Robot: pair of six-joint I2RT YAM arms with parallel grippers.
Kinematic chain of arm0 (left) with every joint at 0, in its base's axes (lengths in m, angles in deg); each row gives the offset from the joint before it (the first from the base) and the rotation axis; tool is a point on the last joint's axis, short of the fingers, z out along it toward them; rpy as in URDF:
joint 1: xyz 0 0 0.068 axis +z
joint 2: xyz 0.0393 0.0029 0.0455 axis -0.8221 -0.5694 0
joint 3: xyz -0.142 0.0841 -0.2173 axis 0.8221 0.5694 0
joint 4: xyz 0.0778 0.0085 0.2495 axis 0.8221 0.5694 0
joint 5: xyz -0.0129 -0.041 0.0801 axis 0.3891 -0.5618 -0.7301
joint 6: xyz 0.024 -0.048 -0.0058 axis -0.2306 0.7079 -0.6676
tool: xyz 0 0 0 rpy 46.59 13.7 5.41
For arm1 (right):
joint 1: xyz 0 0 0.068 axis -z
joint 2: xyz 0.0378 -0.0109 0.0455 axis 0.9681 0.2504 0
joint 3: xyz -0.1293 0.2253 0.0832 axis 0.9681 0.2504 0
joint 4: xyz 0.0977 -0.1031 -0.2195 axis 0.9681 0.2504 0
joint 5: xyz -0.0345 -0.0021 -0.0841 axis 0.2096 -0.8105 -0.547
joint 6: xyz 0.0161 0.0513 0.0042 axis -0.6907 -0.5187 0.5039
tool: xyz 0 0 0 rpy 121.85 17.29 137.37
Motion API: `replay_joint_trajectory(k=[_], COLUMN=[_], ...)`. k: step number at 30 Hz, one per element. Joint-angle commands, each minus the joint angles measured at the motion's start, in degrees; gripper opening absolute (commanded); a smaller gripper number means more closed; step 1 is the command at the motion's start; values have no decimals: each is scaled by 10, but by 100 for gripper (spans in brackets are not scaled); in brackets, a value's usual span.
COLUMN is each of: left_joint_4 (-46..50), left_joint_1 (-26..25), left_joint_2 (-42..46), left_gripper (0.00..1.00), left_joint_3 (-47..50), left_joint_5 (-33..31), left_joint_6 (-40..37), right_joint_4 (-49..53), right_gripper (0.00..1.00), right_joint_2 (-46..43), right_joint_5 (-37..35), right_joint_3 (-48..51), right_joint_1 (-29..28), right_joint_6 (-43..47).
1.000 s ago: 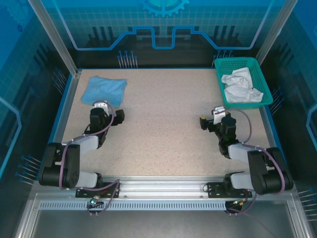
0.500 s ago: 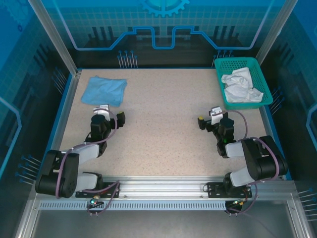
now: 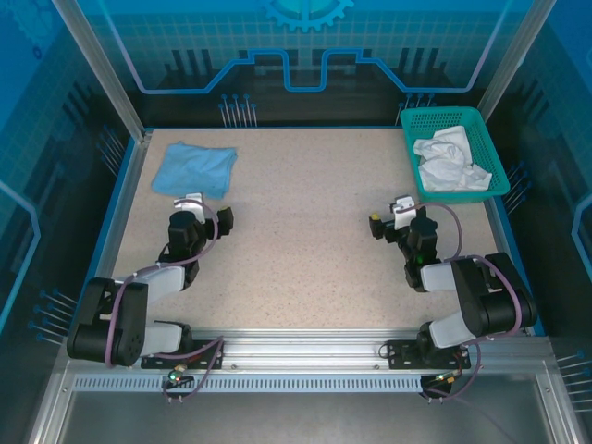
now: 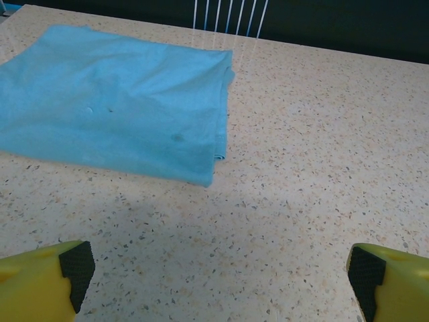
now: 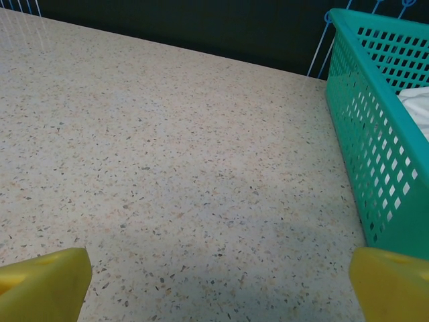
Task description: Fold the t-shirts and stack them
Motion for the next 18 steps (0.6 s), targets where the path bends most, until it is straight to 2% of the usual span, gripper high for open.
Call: replay_joint_trajectory(k=[1,4,7,12,14,17,18], left_joint_4=[2,4,1,-58,-109,-260,-276], left_joint_1=[2,2,8,53,53,51,49], left_joint_2=[11,10,27,-41,-72,-142,-154], left_gripper=[99,99,99,99,99,99,99], left_joint_3=[-8,-6,0,-15,-5,36,35], left_joint_5=[5,-2,-37,39,41,51,44], left_joint_6=[0,-14,-41,-25,-31,-40,-42], right_joint_4=[4,5,5,8,9,17,24], right_gripper=[100,100,100,100,100,100,100], right_joint_2=[3,3,3,3,3,3,5], right_joint_5=[1,3,4,6,7,8,5], right_joint_3=[-11,-11,-10,-12,-12,-17,-21], right_joint_1=[1,1,1,2,2,4,5], right_joint_6=[-1,-1,-1,-1,-1,-3,-4])
